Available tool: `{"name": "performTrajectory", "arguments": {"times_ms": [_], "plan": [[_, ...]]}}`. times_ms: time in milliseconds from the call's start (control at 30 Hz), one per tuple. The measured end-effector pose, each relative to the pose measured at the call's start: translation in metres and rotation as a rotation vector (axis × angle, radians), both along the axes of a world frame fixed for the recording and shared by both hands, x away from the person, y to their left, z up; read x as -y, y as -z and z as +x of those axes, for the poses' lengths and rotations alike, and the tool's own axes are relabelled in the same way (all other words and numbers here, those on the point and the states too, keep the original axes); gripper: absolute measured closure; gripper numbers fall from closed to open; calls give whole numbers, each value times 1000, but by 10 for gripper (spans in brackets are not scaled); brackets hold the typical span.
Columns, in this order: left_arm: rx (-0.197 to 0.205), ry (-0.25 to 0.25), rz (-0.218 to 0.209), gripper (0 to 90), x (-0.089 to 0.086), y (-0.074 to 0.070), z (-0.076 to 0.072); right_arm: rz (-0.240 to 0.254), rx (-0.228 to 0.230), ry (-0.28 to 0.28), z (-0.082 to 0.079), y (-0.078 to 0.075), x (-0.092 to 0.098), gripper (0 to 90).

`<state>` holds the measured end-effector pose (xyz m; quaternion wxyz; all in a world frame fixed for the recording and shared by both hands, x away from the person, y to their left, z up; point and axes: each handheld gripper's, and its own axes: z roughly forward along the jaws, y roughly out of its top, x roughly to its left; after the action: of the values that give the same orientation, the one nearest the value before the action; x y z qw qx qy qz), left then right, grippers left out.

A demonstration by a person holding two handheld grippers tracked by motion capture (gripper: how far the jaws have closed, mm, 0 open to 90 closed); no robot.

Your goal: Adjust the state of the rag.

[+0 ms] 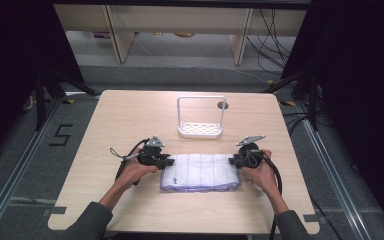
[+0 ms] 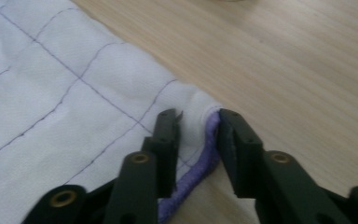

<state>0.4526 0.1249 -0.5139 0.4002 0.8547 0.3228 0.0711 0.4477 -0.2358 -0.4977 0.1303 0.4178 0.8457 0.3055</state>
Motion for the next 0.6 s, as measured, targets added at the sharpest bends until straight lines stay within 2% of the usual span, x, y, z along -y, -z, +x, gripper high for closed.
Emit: {"name": "performTrajectory", "arguments": {"times_ms": [33,100,200,233,267,300,333,367,400,433,500,533,600], "plan": [[1,10,5,753,0,0,-3,3,-20,-7,0,-1,1,765],[12,29,16,778,-1,-1,-8,6,-19,-15,1,-1,0,815],[15,43,8,805,0,-1,-18,11,-26,-16,1,-2,-1,853],[16,48,13,809,-1,-2,-21,27,-21,-10,2,-1,-2,856],[19,64,27,812,-1,-3,-25,10,-19,-17,3,-1,-2,859],[16,75,32,813,-2,-4,-29,25,-32,-20,4,-2,-3,861],[17,74,21,813,-2,-4,-33,36,-34,-7,4,-1,-4,863],[17,88,24,814,-3,-5,-37,33,-21,-14,6,0,-5,863],[19,82,8,815,-2,-5,-42,31,-19,-17,7,0,-6,865],[22,85,8,815,-2,-6,-47,38,-28,-18,8,-1,-8,866],[22,88,4,815,-3,-7,-55,31,-26,-28,10,-2,-12,868],[24,99,23,815,-4,-7,-58,17,-15,-38,13,-2,-15,868],[27,103,26,815,-3,-7,-65,12,-33,-50,17,-3,-19,868]]}}
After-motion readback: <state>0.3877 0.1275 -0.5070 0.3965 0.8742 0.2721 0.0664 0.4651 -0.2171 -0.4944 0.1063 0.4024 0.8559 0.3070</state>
